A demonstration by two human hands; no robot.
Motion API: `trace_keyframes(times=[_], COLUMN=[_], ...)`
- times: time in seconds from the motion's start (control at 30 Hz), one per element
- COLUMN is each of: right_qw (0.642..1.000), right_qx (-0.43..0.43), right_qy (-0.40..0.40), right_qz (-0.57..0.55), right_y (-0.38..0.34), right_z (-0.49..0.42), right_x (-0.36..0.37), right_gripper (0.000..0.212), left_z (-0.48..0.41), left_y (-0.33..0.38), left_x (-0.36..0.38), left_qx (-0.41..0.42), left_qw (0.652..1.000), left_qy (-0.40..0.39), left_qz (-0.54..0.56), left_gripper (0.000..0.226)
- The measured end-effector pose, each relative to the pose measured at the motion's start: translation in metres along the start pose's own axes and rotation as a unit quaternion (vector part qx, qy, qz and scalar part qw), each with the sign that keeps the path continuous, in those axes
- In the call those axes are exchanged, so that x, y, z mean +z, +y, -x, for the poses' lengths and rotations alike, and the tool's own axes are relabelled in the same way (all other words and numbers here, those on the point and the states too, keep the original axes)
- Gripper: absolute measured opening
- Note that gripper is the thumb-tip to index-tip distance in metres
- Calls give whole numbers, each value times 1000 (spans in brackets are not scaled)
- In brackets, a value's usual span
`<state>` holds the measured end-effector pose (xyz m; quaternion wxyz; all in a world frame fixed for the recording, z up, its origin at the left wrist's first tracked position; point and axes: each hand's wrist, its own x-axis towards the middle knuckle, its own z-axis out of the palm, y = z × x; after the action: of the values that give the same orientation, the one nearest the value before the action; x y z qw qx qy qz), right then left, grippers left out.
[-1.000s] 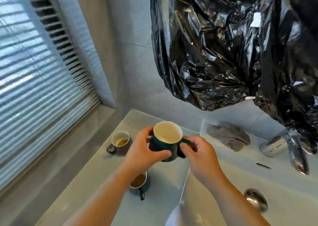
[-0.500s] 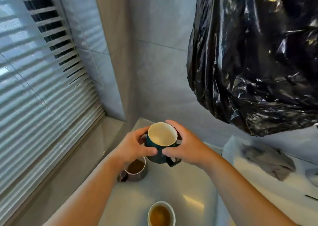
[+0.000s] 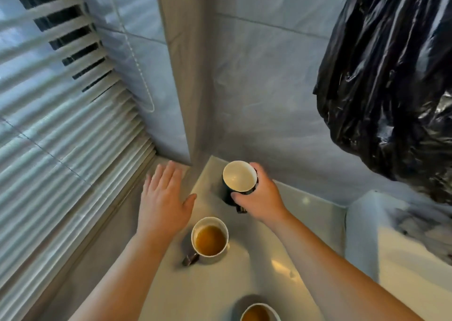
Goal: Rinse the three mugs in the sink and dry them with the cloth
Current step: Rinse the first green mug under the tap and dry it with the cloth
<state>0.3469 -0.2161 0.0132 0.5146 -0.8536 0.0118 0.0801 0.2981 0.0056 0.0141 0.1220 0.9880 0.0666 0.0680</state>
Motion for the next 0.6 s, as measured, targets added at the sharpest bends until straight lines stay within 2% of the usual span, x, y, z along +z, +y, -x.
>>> trace_keyframes(times=[0.1,0.17,0.3,0.6], right_qw=[1000,999,999,998], right_qx=[15,24,23,30], right_qy=[14,23,38,60], right_qz=[8,16,25,-11], right_y=[13,22,30,23], right_z=[-10,-18,-34,-46], right_x=[16,24,40,67], right_gripper=[72,78,82,74], left_z=[-6,-7,-6,-8], left_y=[-15,-23,-29,-30], left_x=[9,12,20,20], left_qx=[-28,-19,-4,25], left_qw=[997,994,993,993], left_qy=[-70,-89,-43,-8], left_qz=[24,62,107,115], left_gripper=[78,71,56,50])
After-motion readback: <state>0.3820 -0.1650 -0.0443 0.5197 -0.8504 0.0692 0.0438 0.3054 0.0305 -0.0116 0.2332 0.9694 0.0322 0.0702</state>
